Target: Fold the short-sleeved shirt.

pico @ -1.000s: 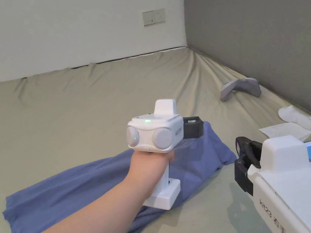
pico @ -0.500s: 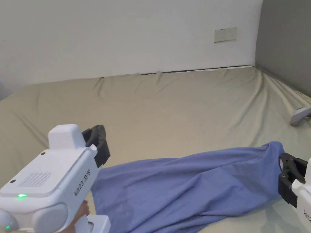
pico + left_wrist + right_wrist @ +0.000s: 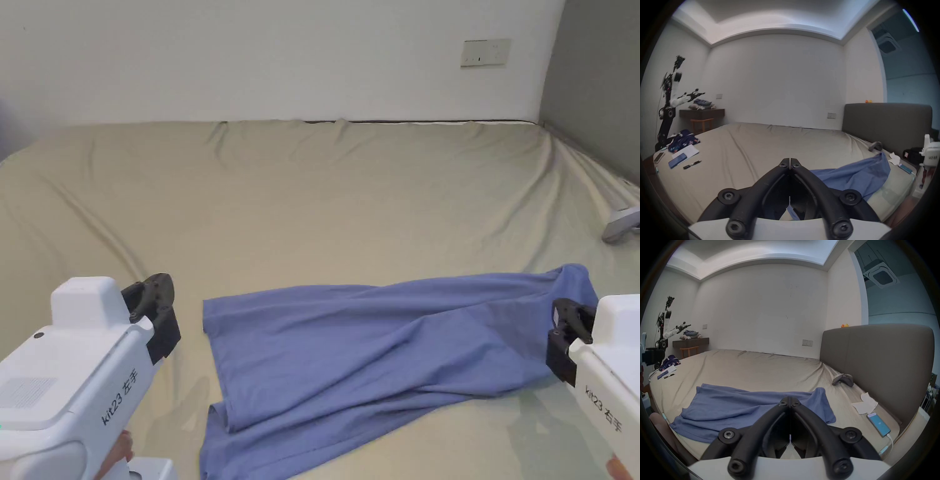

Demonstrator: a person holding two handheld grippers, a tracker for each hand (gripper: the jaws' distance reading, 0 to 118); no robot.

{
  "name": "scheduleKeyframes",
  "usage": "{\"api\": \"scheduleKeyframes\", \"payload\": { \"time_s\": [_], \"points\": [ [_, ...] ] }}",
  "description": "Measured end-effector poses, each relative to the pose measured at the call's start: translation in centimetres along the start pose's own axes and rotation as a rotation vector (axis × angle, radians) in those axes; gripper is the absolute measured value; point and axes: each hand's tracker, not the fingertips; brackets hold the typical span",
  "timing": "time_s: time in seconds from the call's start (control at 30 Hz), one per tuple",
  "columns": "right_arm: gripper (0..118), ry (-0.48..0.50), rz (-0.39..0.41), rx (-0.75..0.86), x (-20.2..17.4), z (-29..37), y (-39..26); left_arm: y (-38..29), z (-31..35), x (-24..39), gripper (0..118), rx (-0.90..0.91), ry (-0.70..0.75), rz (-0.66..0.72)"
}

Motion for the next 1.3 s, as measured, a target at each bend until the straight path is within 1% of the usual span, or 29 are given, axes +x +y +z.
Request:
{"api": "scheduleKeyframes", "payload": {
  "time_s": [0.03,0.1,0.13,0.17,0.27,0.33,0.47,0.5,0.57,0.6,0.63,0.67,0.7,0.73,0.77,0.8,0.83,0.87,0.9,0.93,0.97,1.0,1.03,1.07,1.1,1.13,1.2,1.3],
  "points": [
    [0,0.004,-0.032,-0.017,0.2,0.0,0.1,0.0,0.0,0.3,0,-0.002,-0.012,-0.002],
    [0,0.019,-0.062,-0.016,-0.4,0.0,0.2,-0.1,-0.1,0.7,0,-0.010,-0.026,-0.036],
    [0,0.016,-0.090,-0.042,-0.3,0.0,0.2,-0.4,-0.3,0.0,0,-0.010,-0.018,-0.031],
    [0,0.004,-0.047,0.000,-0.2,0.1,0.4,-0.4,-0.3,-0.1,0,-0.017,-0.016,-0.019],
    [0,0.008,-0.030,-0.007,-0.4,0.4,0.3,-0.7,-0.8,-1.1,0,-0.042,0.001,0.007],
    [0,0.014,-0.036,-0.009,-0.2,0.6,0.4,-0.9,-1.1,-1.5,0,-0.051,0.013,-0.005],
    [0,0.020,-0.060,-0.018,1.3,-0.6,-0.3,-1.2,-1.3,-1.7,0,-0.079,0.016,-0.010],
    [0,0.021,-0.063,-0.018,0.8,-0.2,-0.3,-1.3,-1.6,-1.8,0,-0.090,0.017,-0.016],
    [0,0.022,-0.070,-0.022,1.0,-0.3,-0.3,-1.4,-2.1,-1.7,0,-0.132,0.021,-0.013],
    [0,0.020,-0.075,-0.025,1.1,-0.3,-0.4,-1.3,-3.0,-1.8,0,-0.198,-0.001,0.012],
    [0,0.021,-0.080,-0.028,1.1,-0.3,-0.5,-1.2,-4.1,-2.1,0,-0.246,-0.064,0.042],
    [0,0.025,-0.085,-0.033,1.2,-0.3,-0.6,-1.1,-5.1,-2.3,11,-0.275,-0.122,0.059],
    [0,0.029,-0.087,-0.038,1.4,-0.3,-0.6,-1.1,-6.3,-2.4,31,-0.270,-0.126,0.059],
    [0,0.030,-0.085,-0.042,1.4,-0.4,-0.7,-1.1,-7.7,-2.2,61,-0.276,-0.080,0.031],
    [0,0.030,-0.082,-0.046,1.2,-0.3,-0.6,-1.2,-9.5,-2.2,101,-0.310,-0.046,0.001],
    [0,0.032,-0.081,-0.051,1.2,-0.4,-0.6,-1.3,-12.0,-2.4,118,-0.350,-0.046,-0.020],
    [0,0.039,-0.081,-0.059,1.2,-0.6,-0.6,-1.5,-13.9,-2.6,115,-0.367,-0.085,-0.024],
    [0,0.049,-0.081,-0.067,1.2,-0.7,-0.6,-1.2,-16.6,-3.1,115,-0.420,-0.125,-0.026],
    [0,0.055,-0.078,-0.076,2.0,-1.4,-1.5,-1.0,-19.4,-3.5,115,-0.509,-0.145,0.003],
    [0,0.057,-0.070,-0.084,2.2,-1.7,-1.8,-1.0,-21.5,-3.7,114,-0.563,-0.135,0.042],
    [0,0.058,-0.061,-0.095,2.2,-1.9,-2.0,-1.3,-23.6,-4.1,113,-0.565,-0.100,0.084],
    [0,0.059,-0.053,-0.106,2.3,-2.2,-2.2,-1.6,-25.6,-4.5,109,-0.586,-0.075,0.102],
    [0,0.061,-0.049,-0.118,1.6,-2.1,-2.1,-2.0,-27.2,-4.8,103,-0.620,-0.052,0.115],
    [0,0.063,-0.049,-0.126,1.5,-2.2,-2.2,-2.7,-28.4,-4.8,95,-0.653,-0.011,0.137],
    [0,0.064,-0.049,-0.132,1.6,-2.4,-2.3,-3.6,-29.4,-4.9,90,-0.681,0.020,0.143],
    [0,0.065,-0.050,-0.136,1.7,-2.5,-2.4,-4.2,-30.1,-4.9,88,-0.723,0.029,0.135],
    [0,0.064,-0.046,-0.142,1.9,-2.7,-2.4,-6.0,-30.1,-4.3,88,-0.777,0.042,0.115],
    [0,0.068,-0.033,-0.157,2.0,-3.0,-2.7,-8.1,-29.6,-3.2,85,-0.885,-0.004,0.123]
  ]
}}
